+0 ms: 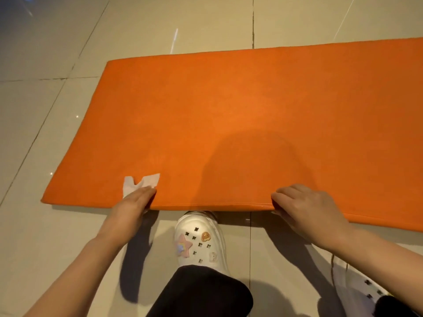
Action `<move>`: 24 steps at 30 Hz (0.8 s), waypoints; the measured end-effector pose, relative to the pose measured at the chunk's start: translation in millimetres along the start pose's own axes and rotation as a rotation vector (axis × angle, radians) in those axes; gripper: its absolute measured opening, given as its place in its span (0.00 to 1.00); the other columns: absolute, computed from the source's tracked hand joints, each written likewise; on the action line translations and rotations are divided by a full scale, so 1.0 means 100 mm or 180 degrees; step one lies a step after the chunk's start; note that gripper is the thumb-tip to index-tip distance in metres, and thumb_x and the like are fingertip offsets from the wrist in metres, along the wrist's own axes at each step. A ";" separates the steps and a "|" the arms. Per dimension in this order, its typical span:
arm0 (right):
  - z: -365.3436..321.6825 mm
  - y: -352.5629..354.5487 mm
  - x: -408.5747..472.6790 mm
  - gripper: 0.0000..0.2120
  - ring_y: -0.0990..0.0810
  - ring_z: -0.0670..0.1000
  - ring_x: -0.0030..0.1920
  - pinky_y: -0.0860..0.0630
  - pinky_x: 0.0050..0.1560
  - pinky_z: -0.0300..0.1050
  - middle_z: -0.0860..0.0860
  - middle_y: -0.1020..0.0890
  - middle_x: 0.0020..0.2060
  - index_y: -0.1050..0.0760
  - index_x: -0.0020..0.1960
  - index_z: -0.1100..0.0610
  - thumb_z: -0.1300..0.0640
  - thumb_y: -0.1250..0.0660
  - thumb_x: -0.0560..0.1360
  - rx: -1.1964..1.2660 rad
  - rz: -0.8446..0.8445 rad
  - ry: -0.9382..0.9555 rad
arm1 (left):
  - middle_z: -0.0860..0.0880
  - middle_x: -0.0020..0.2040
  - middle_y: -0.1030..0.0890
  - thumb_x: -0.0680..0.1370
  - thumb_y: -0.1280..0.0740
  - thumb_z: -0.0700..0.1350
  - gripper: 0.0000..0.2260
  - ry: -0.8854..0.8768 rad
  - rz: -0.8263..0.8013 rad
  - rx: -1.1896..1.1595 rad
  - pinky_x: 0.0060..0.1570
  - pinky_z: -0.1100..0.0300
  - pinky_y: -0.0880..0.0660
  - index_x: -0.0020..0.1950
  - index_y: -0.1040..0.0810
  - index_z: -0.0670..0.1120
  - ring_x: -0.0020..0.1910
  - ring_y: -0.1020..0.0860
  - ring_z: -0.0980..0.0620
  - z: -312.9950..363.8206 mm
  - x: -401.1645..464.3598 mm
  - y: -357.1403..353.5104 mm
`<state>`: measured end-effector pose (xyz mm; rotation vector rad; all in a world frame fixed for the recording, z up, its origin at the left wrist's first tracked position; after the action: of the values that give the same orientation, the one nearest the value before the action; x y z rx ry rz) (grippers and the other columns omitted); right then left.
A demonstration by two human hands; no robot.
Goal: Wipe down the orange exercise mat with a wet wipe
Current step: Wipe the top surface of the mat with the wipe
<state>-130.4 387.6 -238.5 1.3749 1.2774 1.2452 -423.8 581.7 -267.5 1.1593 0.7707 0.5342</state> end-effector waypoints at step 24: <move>-0.10 0.13 0.22 0.34 0.32 0.45 0.66 0.30 0.63 0.46 0.40 0.35 0.69 0.45 0.71 0.33 0.46 0.29 0.74 0.2676 -0.1315 -0.1412 | 0.67 0.46 0.17 0.77 0.35 0.31 0.20 -0.0553 0.0425 -0.2765 0.53 0.69 0.26 0.51 0.20 0.59 0.52 0.20 0.65 1.42 0.26 0.56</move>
<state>-138.5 407.8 -222.0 1.6924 1.7093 0.0672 -297.0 532.7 -193.6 0.4348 0.2448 0.7654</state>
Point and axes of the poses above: each hand's wrist, its own x-axis towards the middle knuckle, its own y-axis out of the back of the hand, z = x × y, the point moved 7 cm from there along x, towards the middle knuckle
